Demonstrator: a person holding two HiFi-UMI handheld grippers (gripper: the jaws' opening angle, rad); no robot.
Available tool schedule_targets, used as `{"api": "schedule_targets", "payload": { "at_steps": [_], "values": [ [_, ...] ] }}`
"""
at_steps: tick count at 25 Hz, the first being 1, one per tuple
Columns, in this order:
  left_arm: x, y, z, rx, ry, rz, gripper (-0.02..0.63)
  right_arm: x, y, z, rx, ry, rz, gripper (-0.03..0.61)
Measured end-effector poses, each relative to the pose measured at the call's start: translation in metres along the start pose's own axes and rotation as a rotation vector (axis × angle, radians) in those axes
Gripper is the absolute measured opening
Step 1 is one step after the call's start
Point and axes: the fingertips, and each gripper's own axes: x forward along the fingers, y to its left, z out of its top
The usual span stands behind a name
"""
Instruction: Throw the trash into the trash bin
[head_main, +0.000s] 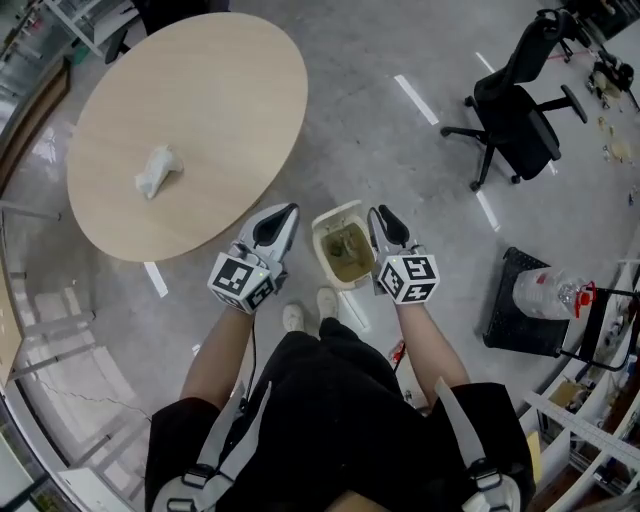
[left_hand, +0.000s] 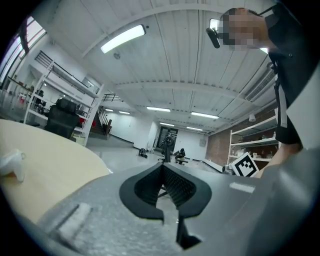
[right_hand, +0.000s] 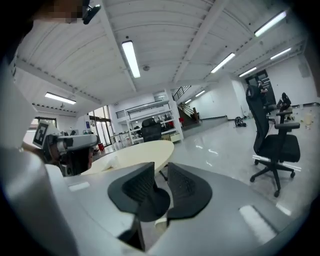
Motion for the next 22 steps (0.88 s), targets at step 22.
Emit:
{"api": "schedule_targets", "payload": {
  "at_steps": [22],
  "values": [
    [-0.021,-0.043,0.095,-0.062,-0.242,-0.052,0.001,-0.079,0.033,0.115,-0.063,-0.288,0.028,0.008]
  ]
}}
